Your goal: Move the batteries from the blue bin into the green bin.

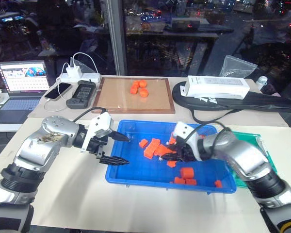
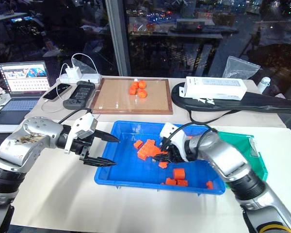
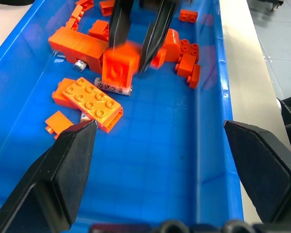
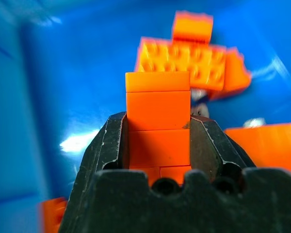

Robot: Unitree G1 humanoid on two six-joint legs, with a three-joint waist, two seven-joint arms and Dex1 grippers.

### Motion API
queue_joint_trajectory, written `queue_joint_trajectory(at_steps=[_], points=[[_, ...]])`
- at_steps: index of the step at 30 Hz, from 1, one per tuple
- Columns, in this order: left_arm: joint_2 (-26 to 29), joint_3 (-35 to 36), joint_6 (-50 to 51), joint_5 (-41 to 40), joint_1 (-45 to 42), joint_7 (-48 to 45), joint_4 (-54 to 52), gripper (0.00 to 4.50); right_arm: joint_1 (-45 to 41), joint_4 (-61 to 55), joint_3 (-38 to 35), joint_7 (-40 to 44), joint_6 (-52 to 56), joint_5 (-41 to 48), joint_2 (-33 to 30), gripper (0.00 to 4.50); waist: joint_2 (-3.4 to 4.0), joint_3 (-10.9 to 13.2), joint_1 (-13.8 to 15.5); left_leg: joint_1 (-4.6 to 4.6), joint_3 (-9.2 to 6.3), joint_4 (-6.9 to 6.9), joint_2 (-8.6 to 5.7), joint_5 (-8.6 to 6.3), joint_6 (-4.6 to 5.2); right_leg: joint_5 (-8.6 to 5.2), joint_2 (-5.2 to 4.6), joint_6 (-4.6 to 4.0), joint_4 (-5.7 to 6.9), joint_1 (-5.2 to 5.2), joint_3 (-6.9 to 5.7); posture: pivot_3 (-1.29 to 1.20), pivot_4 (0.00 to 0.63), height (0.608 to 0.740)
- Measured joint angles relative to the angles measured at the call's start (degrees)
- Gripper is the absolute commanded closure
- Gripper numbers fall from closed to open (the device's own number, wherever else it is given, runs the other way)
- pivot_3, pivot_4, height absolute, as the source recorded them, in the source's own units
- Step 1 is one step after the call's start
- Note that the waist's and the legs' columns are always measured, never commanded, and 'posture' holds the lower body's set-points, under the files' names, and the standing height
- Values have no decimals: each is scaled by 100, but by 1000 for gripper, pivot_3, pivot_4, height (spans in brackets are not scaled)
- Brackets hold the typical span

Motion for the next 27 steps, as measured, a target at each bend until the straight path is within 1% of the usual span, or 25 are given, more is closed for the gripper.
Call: queue_joint_trajectory(at_steps=[4, 6, 8, 9, 10, 14, 15, 17, 19, 21, 24, 27], points=[[-30, -32, -46, 9, -12, -19, 41, 0, 181, -50, -312, 197, 11, -41, -859, 3047, 0, 0, 22, 7, -1, 0, -2, 0, 0, -2, -5, -2, -15, -5, -8, 0, 150, 693], [-59, -72, -104, 14, -27, -29, 78, 0, 410, 93, -399, 185, -37, -174, -1097, 3047, 0, 0, 11, 9, 0, -8, 1, -1, 0, -17, -3, -27, -33, 1, -8, 0, 150, 693], [-104, -123, -116, 14, -66, -37, 113, 0, 563, 218, -387, 146, -91, -305, -1151, 2045, 0, 0, -3, 3, 0, -8, 0, -1, 1, -7, -3, -13, -24, 5, 2, 0, 150, 693], [-139, -140, -122, 15, -103, -45, 144, 0, 658, 271, -346, 142, -165, -385, -1234, 1880, 0, 0, -10, 2, -1, -7, -2, 0, 1, -1, -2, 0, -14, 4, 7, 0, 150, 693], [-149, -142, -124, 18, -126, -52, 158, 0, 684, 322, -335, 140, -182, -461, -1291, 1572, 0, 0, -17, 2, 1, -6, -2, 0, 1, -1, -2, 0, -9, 0, 9, 0, 150, 693], [-159, -144, -126, 37, -196, -95, 178, 0, 578, 285, -386, 134, -182, -483, -1263, 182, 0, 0, -45, 7, 1, -8, 0, 0, 1, -5, 3, 2, -3, 0, 11, 0, 150, 693], [-159, -144, -127, 58, -198, -107, 187, 0, 466, 209, -384, 125, -183, -480, -1151, 77, 0, 0, -56, 7, 0, -8, 0, 0, 1, -10, 4, 9, -1, -2, 11, 0, 150, 693], [-157, -144, -127, 69, -199, -126, 195, 0, 309, 90, -381, 125, -191, -465, -951, 77, 1, 1, -60, 8, -2, -8, 1, 0, 1, -21, 6, 27, -1, 0, 9, 0, 150, 693], [-150, -140, -126, 100, -197, -130, 199, 0, 105, 31, -307, 155, -307, -411, -488, 77, 0, 1, -67, 7, -1, -8, 1, 0, 1, -21, 6, 26, 0, 0, 9, 0, 150, 693], [-147, -140, -114, 105, -196, -129, 198, 0, -18, 25, -6, 248, -456, -389, -233, 77, 0, 0, -65, 7, -1, -7, 0, 0, 1, -19, 5, 21, 2, 0, 8, 0, 150, 693], [-124, -135, -74, 103, -172, -131, 138, 0, -210, 442, 642, 412, -906, -733, 61, 77, 0, 1, -27, 4, 1, -2, -4, 0, 1, -16, -1, 16, 1, -2, 3, 0, 150, 693], [-73, -123, 16, 90, -139, -129, 134, 0, -370, 894, 927, 574, -1188, -952, 209, 77, 0, 1, -8, 5, 2, 3, -4, 0, 1, -9, -1, 3, 2, -2, 2, 0, 150, 693]])
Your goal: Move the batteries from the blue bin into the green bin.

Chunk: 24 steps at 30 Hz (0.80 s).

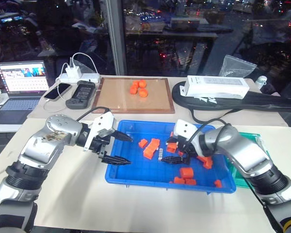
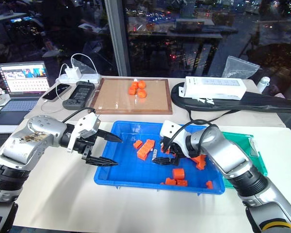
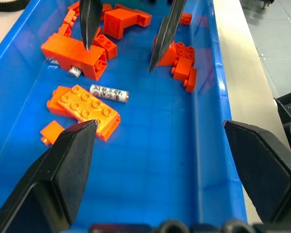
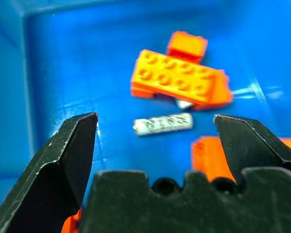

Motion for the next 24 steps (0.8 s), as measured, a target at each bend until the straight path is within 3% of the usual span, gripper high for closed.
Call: queue_joint_trajectory(at_steps=[14, 17, 21, 24], points=[[128, 127, 23, -7, 147, 180, -123, 0, -522, 1805, 697, 571, -904, -916, 827, 77, 1, 0, -19, 2, 1, -1, 3, 0, 0, -2, 4, -5, 16, 2, 1, 0, 150, 693], [131, 145, 26, -8, 147, 202, -124, 0, -565, 1915, 684, 579, -918, -1012, 852, 752, 0, 0, -14, 5, 1, 0, 3, 0, 0, -2, 3, -5, 15, 2, -2, 0, 150, 693], [128, 145, 51, -56, 147, 228, -124, 0, -564, 1948, 630, 594, -930, -1046, 914, 1994, 1, 0, -16, 4, 1, 0, 3, 0, -1, -2, 4, -6, 18, 2, -1, 0, 150, 693], [125, 144, 98, -100, 145, 232, -125, 0, -519, 1777, 563, 687, -852, -1032, 811, 1994, 1, 0, -11, 2, 1, 0, 2, 0, -1, -3, 3, -6, 18, 2, -1, 0, 150, 693]])
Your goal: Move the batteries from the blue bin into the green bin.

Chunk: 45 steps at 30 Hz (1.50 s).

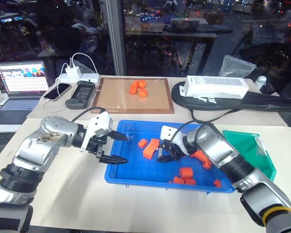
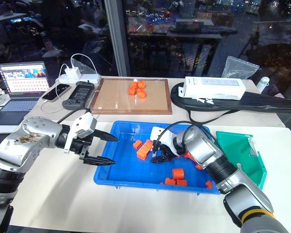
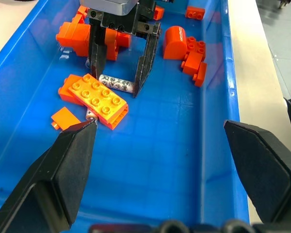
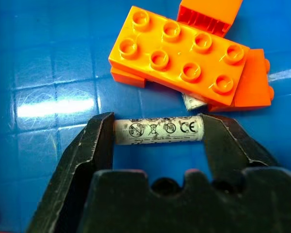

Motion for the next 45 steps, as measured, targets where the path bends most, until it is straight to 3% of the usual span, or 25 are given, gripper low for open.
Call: queue_joint_trajectory(at_steps=[7, 12, 16, 22, 31, 33, 37, 41, 43, 45], points=[[-126, -25, -3, -45, -167, -19, 64, 0, 305, -1389, -717, 127, 864, 407, -648, 1994, 0, 0, 18, -2, -2, -1, 0, 0, 0, 0, -2, 0, 0, 0, -1, 0, 150, 693], [-509, -26, 7, -276, -538, -128, 266, 0, 692, -2554, -2028, 182, 1775, 1086, -1685, 1994, 0, 0, 78, -4, -3, 4, -5, 0, 0, -2, -9, 3, -13, 0, -10, 0, 150, 693], [-733, -94, -44, -297, -802, -210, 585, 0, 1712, -2657, -3282, 257, 1994, 1176, -2961, 1994, -2, 1, 123, 0, 1, 0, -7, -3, 3, -5, -13, 4, -23, 10, -3, 0, 150, 693], [-1073, -157, -243, -282, -1164, -246, 1018, 0, 3614, -2307, -4687, 294, 1799, 1051, -3585, 1994, 0, 0, 36, 3, -3, -1, -5, -2, 4, -6, -3, 5, -14, 11, 8, 0, 150, 693], [-1195, -119, -251, -285, -1210, -147, 1120, 0, 3972, -1999, -4654, -52, 1303, 985, -3509, 1994, 3, 1, -20, 7, -10, 4, -9, -2, 3, -26, -3, 43, -10, 12, 17, 0, 150, 693], [-1196, -100, -248, -286, -1210, -86, 1126, 0, 3873, -1699, -4536, -229, 1168, 884, -3495, 988, 3, 1, -11, 6, -8, 5, -10, -2, 3, -26, -4, 43, -11, 12, 18, 0, 150, 693], [-1180, -37, -240, -308, -1200, -8, 1114, 0, 3585, -1454, -4339, -290, 978, 831, -3499, 16, 6, 0, 6, 6, -7, 4, -9, -2, 3, -26, -2, 42, -10, 11, 17, 0, 150, 693], [-1117, 52, -228, -317, -1154, 52, 1036, 0, 3048, -1400, -4084, -139, 869, 833, -3751, 16, 15, 0, -3, 8, -7, 2, -8, -2, 3, -25, -1, 41, -9, 9, 21, 0, 150, 693], [-1050, 96, -221, -317, -1103, 92, 1023, 0, 2458, -1423, -3857, -103, 854, 837, -3764, 16, 17, -1, -36, 10, -7, 0, -4, -2, 3, -26, 2, 42, -9, 8, 21, 0, 150, 693], [-934, 149, -227, -307, -1003, 132, 1023, 0, 1561, -1464, -3374, -103, 853, 812, -3395, 16, 16, 0, -110, 20, -10, -5, -3, -2, 3, -26, 8, 40, -8, 12, 24, 0, 150, 693]])
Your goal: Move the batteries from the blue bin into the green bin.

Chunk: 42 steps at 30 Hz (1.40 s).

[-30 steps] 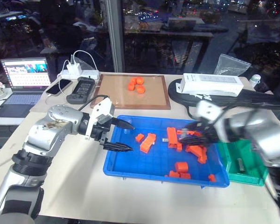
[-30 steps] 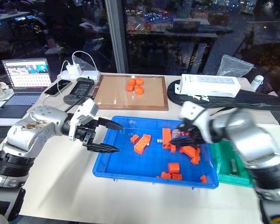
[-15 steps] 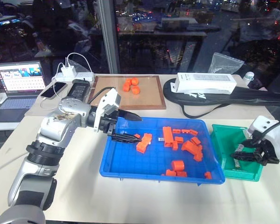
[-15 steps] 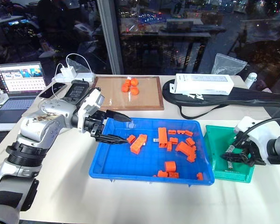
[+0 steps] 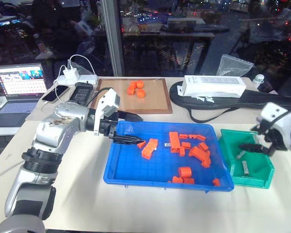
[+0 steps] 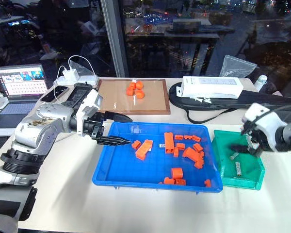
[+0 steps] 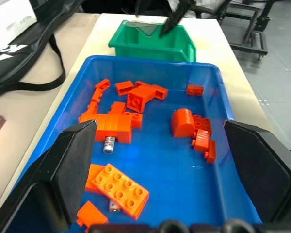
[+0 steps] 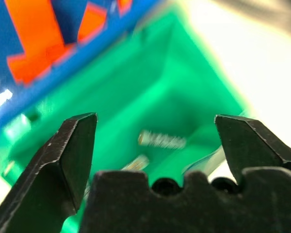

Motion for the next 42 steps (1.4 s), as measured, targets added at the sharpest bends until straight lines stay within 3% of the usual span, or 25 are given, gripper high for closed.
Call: queue_joint_trajectory(at_steps=[3, 7, 11, 13, 17, 19, 24, 26, 34, 42], points=[[37, -5, -31, 90, 27, 39, 29, 0, -840, -188, 809, 1, 1, -17, 793, 16, -11, 5, -24, -3, -16, 0, -2, 1, -1, 3, 11, -8, 2, -1, -1, 0, 150, 693], [231, 38, -46, 171, 108, 59, 25, 0, -1056, -39, 1557, -189, 102, -99, 1690, 16, -11, 5, 58, -18, -4, -1, -12, 0, -1, 19, -5, -37, -1, -9, -7, 0, 150, 693], [313, 89, -28, 199, 309, 106, -84, 0, -1257, 155, 1554, -1243, 878, -145, 2928, 16, -12, 5, 92, -26, -6, 6, -12, 0, -3, 20, -6, -37, 6, -12, -13, 0, 150, 693], [372, 115, -13, 196, 388, 117, -151, 0, -1258, 71, 1503, -1583, 1252, -162, 3127, 16, -12, 5, 124, -26, -6, 7, -12, 0, -3, 20, -7, -38, 9, -11, -16, 0, 150, 693], [417, 176, -14, 197, 447, 177, -230, 0, -1535, -144, 1181, -2492, 3477, -223, 3762, 16, -13, 3, 123, -20, -7, 16, -5, 0, -3, 25, -5, -47, 24, -11, -15, 0, 150, 693], [417, 179, -18, 198, 458, 212, -246, 0, -1566, -149, 997, -2832, 4090, -269, 4136, 16, -12, 2, 114, -18, -7, 15, -3, 0, -3, 27, -2, -51, 25, -12, -16, 0, 150, 693], [417, 179, -26, 199, 463, 253, -256, 0, -1569, -122, 693, -3599, 4581, -387, 4906, 16, -11, 2, 85, -21, -6, 11, -4, 0, -3, 26, -2, -51, 26, -16, -16, 0, 150, 693], [418, 179, -28, 200, 464, 255, -262, 0, -1593, -19, 563, -3835, 4581, -444, 5134, 514, -11, 2, 81, -21, -6, 10, -4, 0, -3, 26, -1, -50, 26, -16, -16, 0, 150, 693], [406, 178, -55, 202, 462, 255, -270, 0, -1597, 212, 839, -4245, 4410, -491, 4942, 3037, -11, 2, 47, -19, -6, 6, -5, 0, -3, 25, -1, -50, 25, -15, -16, 0, 150, 693], [350, 174, -156, 203, 462, 254, -244, 0, -1803, -163, 988, -3787, 4414, 29, 4219, 3046, -11, 3, -9, -20, -7, -3, -5, 0, -3, 25, 0, -50, 21, -18, -14, 0, 150, 693]])
